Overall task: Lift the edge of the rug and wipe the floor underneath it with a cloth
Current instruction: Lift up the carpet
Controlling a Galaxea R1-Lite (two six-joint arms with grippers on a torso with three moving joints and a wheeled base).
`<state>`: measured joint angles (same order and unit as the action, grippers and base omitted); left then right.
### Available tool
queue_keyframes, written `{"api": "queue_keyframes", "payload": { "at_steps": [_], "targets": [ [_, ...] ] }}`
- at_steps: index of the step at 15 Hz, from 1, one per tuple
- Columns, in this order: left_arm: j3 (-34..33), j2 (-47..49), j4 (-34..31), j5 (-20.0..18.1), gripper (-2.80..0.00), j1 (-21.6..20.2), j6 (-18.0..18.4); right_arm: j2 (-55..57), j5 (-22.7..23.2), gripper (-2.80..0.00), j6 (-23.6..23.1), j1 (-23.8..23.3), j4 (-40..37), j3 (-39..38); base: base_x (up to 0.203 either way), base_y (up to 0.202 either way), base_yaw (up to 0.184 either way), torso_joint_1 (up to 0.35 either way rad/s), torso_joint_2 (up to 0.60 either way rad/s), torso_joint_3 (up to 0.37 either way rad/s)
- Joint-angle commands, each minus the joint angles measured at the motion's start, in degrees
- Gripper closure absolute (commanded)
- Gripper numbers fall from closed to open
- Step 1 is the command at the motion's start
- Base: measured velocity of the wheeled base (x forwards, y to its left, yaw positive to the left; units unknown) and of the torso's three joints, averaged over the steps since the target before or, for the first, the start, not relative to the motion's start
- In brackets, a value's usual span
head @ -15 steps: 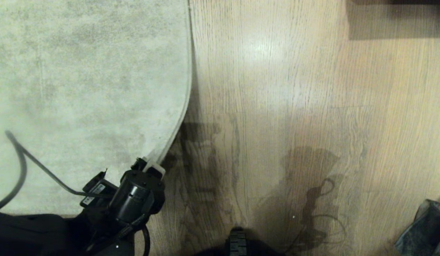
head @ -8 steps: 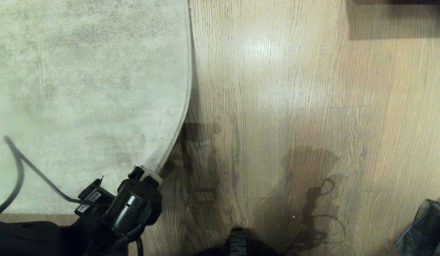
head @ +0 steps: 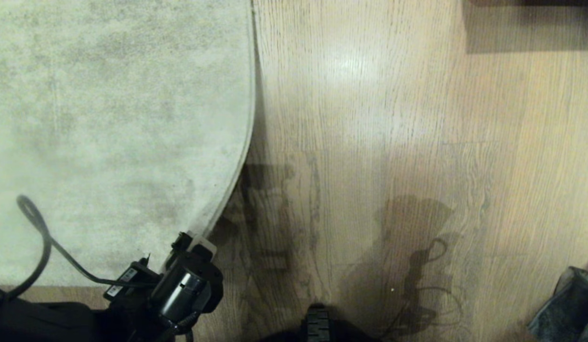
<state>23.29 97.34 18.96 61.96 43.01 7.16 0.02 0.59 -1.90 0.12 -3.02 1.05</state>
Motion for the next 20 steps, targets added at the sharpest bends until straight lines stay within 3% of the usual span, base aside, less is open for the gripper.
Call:
{"api": "queue_keyframes", "payload": {
  "at_steps": [1,6,13,15,17,20],
  "targets": [
    [-0.07,2.17,0.12,0.25,0.00,0.23,-0.92,-0.02,0.02,0.00,-0.03,0.06,0.00,0.01,0.000,0.000,0.000,0.000,0.00,0.000],
    [-0.18,4.34,0.12,-0.61,0.00,0.32,-3.91,-0.02,0.02,0.00,-0.03,0.05,-0.06,0.01,0.000,0.000,0.000,0.000,0.00,0.000],
    [1.41,2.97,0.11,-1.80,0.00,-0.07,-2.09,-0.02,-0.01,0.00,-0.03,0.03,0.02,0.01,0.000,0.000,0.000,0.000,0.00,0.000],
    [1.36,0.19,0.24,-4.31,0.00,-1.99,1.21,-0.02,0.02,0.00,-0.03,0.06,-0.06,0.01,0.000,0.000,0.000,0.000,0.00,0.000],
    [1.28,-3.24,0.91,-10.02,0.00,-5.22,5.89,-0.02,0.02,0.00,-0.03,0.06,-0.06,0.01,0.000,0.000,0.000,0.000,0.00,0.000],
    [1.29,-8.58,2.92,-17.25,0.00,-11.35,15.95,-0.02,0.02,0.00,-0.03,-0.02,0.02,0.01,0.000,0.000,0.000,0.000,0.00,0.000]
  ]
}}
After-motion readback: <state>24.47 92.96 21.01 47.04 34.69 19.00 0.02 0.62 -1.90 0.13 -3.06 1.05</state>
